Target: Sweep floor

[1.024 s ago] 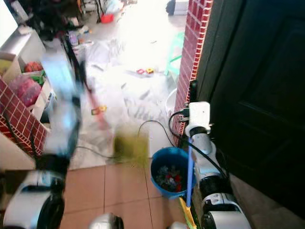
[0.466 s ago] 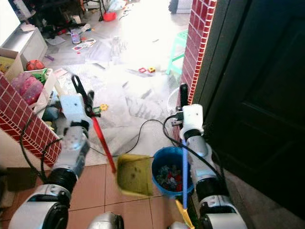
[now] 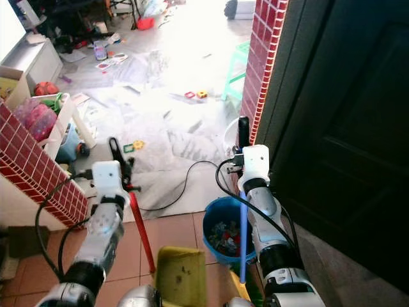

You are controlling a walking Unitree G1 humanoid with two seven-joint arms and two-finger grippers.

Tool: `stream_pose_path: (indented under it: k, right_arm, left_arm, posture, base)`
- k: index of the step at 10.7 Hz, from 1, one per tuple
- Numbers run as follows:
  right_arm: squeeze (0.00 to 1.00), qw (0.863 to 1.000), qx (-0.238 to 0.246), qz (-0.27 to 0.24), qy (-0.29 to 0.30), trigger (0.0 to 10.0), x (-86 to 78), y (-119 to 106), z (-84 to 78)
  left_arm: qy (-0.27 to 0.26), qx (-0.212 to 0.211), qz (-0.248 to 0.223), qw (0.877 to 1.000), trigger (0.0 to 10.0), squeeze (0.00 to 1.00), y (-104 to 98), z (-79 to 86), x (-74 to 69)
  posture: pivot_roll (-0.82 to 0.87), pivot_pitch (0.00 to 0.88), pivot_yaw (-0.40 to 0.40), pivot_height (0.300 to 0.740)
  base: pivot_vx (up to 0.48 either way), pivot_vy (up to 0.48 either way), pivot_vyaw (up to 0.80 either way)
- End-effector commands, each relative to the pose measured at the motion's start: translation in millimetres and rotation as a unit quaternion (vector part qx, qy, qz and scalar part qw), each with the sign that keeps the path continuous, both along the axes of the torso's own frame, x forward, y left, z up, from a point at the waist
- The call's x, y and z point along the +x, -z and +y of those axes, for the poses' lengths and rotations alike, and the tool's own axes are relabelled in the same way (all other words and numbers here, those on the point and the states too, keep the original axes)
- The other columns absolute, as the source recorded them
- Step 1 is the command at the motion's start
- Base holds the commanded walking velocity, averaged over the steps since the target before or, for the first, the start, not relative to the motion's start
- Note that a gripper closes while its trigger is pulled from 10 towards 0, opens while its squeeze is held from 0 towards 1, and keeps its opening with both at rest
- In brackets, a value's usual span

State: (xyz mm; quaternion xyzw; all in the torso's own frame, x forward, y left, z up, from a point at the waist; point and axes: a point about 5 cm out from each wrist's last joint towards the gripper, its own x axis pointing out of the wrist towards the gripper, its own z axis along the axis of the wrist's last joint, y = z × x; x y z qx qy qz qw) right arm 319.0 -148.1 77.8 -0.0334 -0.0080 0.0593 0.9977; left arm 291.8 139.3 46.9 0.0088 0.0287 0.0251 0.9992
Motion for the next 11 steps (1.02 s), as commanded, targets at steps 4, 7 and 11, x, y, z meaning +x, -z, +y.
stream_pose_path:
  k: [4,7,11]
  right_arm:
    - [0.00,1.000,-0.004,-0.026,-0.007,10.0,1.1,-10.7,-3.1]
    - [0.00,1.000,-0.016,-0.016,-0.009,10.0,3.2,-9.8,-8.8]
    - [0.00,1.000,-0.016,-0.015,-0.009,10.0,2.4,-8.6,-5.3]
  left_arm:
    - [0.011,0.002,0.089,0.996,10.0,0.00,8.8,14.7,-19.0]
    - [0.035,0.002,0.186,0.982,10.0,0.00,19.7,19.9,-43.6]
    - [0.038,-0.001,0.139,0.990,10.0,0.00,7.5,14.4,-30.2]
  posture:
    - [-0.07,0.000,0.054,0.740]
    - [-0.07,0.000,0.046,0.740]
    - [-0.09,0.000,0.046,0.740]
  base:
    - [0.000,0.000,0.00]
    - [0.000,0.000,0.00]
    - [0.000,0.000,0.00]
